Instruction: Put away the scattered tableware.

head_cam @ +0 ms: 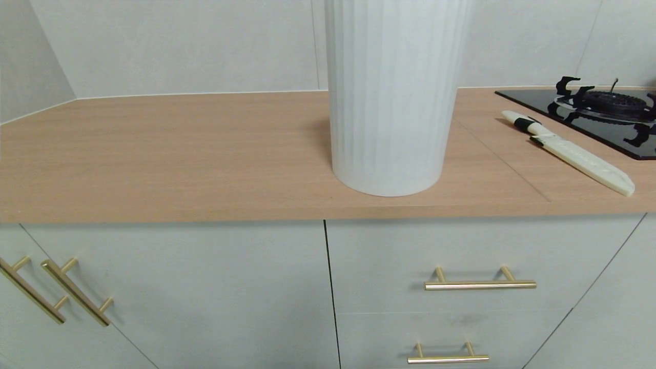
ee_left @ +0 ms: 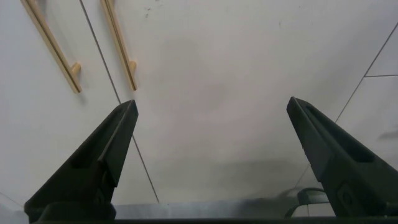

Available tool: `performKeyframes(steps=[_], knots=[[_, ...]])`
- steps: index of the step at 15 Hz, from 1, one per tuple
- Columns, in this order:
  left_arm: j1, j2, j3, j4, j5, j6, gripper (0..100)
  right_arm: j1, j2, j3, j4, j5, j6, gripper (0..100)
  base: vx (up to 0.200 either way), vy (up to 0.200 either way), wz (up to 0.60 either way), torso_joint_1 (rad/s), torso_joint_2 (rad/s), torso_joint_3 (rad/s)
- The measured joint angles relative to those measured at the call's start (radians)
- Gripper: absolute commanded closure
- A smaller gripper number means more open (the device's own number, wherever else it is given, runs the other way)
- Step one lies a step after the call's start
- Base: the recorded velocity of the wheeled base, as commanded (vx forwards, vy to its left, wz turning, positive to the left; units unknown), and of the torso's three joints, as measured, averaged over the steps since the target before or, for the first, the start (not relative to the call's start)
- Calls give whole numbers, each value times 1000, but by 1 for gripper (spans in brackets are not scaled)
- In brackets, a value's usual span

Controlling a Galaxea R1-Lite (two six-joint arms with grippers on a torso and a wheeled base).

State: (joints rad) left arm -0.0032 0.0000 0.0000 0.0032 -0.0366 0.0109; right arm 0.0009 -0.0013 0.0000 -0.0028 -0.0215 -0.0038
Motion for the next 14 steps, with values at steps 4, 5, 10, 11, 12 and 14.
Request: performKeyframes(steps=[4,5,10,11,12,14], knots=[[0,0,0,0,0,0,0,0,0,0,0,0,-2,0,0,0,0,124,-282,-245],[1,0,0,0,0,0,0,0,0,0,0,0,-2,0,0,0,0,95,-588,-281],[0,0,0,0,0,0,0,0,0,0,0,0,-2,0,0,0,0,180,-494,-274],[0,0,0,0,0,0,0,0,0,0,0,0,-2,0,0,0,0,246,-461,-271],[0,0,0,0,-1,0,0,0,0,0,0,0,-2,0,0,0,0,222,-461,-271],[0,0,0,0,-1,0,0,1,0,0,0,0,-2,0,0,0,0,220,-476,-261]])
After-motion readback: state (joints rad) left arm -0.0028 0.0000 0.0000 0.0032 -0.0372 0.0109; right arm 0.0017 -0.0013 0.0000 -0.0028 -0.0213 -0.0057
